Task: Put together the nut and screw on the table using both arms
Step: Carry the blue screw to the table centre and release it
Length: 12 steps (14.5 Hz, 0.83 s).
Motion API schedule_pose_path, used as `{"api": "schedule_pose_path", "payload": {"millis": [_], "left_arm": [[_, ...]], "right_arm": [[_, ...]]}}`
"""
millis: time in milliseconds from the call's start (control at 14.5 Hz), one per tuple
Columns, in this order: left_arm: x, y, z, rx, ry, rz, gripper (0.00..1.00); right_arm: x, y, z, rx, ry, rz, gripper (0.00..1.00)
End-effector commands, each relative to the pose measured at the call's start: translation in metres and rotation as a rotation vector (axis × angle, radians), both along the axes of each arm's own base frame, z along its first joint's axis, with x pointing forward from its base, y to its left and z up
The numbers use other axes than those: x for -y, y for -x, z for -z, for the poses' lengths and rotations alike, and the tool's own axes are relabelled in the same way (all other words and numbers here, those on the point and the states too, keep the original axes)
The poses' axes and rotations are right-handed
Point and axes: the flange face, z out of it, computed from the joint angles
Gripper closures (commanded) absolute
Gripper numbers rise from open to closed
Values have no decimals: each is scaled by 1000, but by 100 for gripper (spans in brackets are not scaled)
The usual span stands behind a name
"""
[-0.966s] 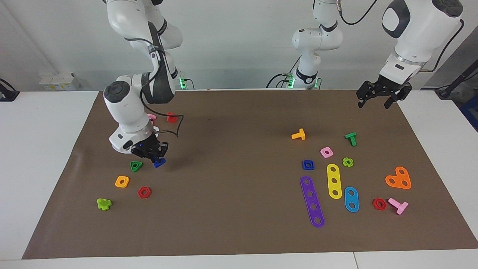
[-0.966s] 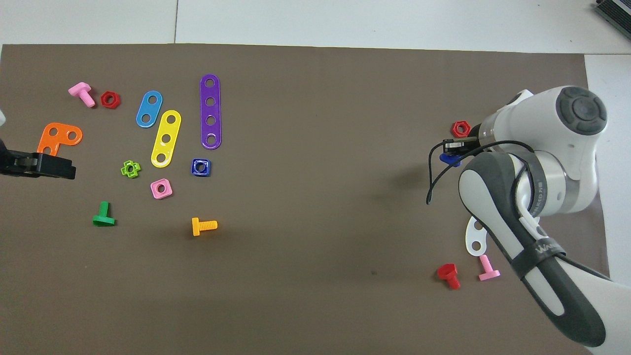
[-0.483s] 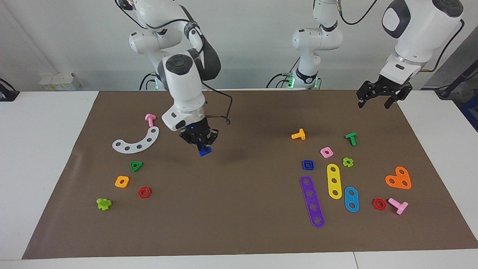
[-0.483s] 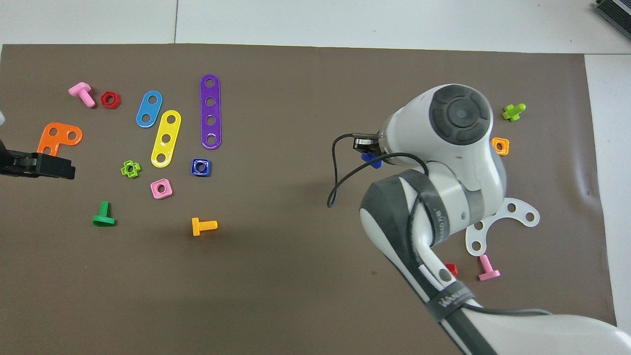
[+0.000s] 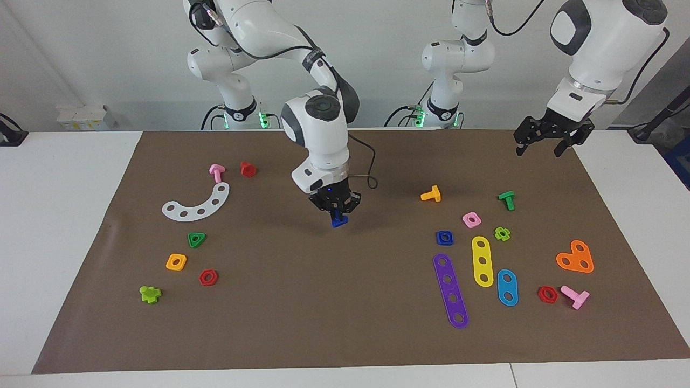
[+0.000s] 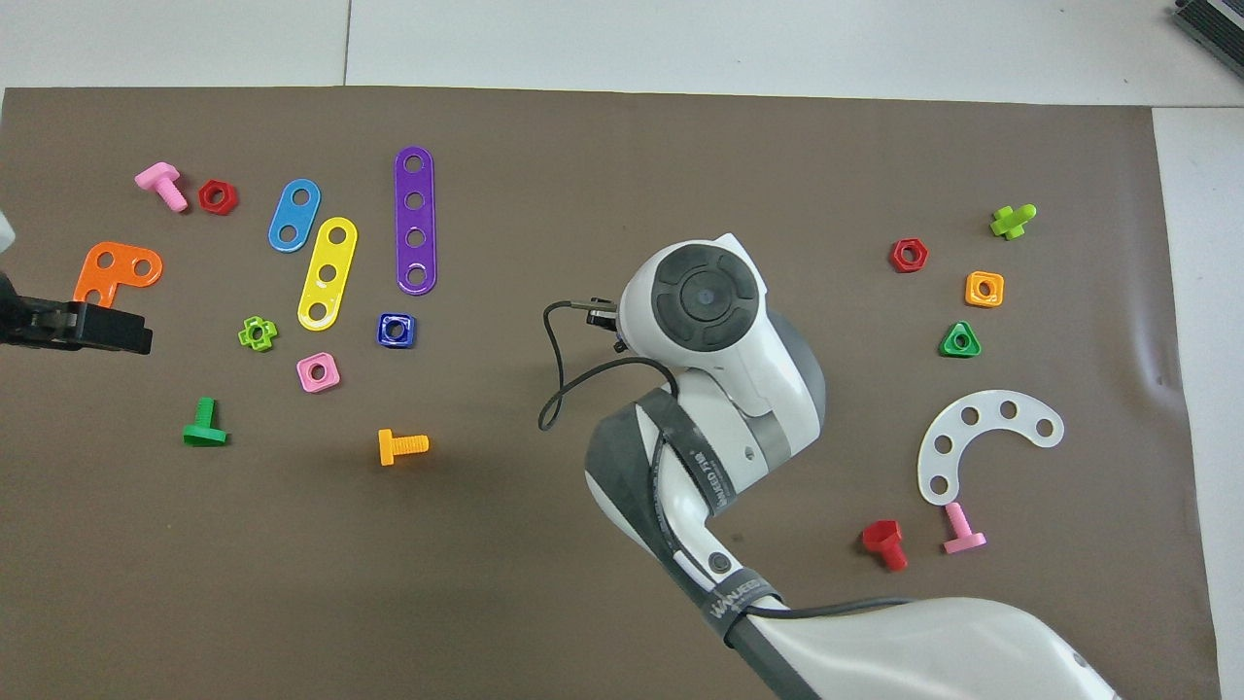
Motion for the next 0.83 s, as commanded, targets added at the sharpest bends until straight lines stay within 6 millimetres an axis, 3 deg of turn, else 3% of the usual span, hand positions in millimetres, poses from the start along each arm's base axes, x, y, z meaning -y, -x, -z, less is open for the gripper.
{"api": "schedule_pose_path", "payload": {"millis": [0,414,552,759], "left_arm": [[18,9,12,-3,-10,26,1],[54,-21,67,4,21,5,5],[72,-37,95,18,24,29,7],[89,-43,140,61,47,19,7]], "right_arm": [[-26,3,27,45,27,28,100],[-35,12,66,47,13,38,100],[-35,13,66,43,20,37,1],[-32,10,53,50,15,47,0]]}}
